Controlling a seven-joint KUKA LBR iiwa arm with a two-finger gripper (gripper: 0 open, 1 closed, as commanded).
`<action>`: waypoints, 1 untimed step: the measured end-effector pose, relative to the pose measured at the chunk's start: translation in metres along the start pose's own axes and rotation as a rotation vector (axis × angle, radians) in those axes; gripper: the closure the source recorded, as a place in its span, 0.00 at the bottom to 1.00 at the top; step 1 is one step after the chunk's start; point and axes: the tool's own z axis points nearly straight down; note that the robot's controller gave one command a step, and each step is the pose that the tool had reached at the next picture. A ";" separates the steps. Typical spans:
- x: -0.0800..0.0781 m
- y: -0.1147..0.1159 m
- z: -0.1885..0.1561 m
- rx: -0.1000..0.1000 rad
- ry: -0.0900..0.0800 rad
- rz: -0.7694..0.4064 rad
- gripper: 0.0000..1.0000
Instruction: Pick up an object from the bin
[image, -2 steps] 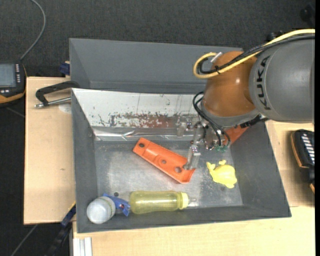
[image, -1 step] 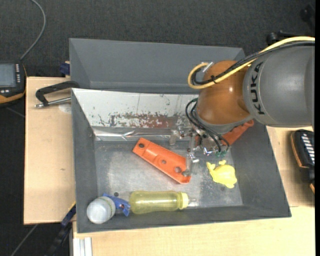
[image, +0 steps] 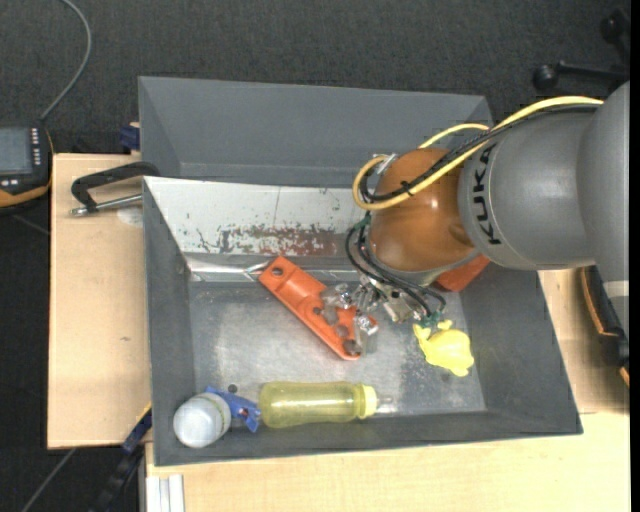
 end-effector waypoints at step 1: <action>0.000 0.000 0.000 0.000 0.000 0.000 1.00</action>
Offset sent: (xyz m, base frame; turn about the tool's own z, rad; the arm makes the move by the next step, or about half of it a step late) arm 0.0024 -0.0101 0.0635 -0.0056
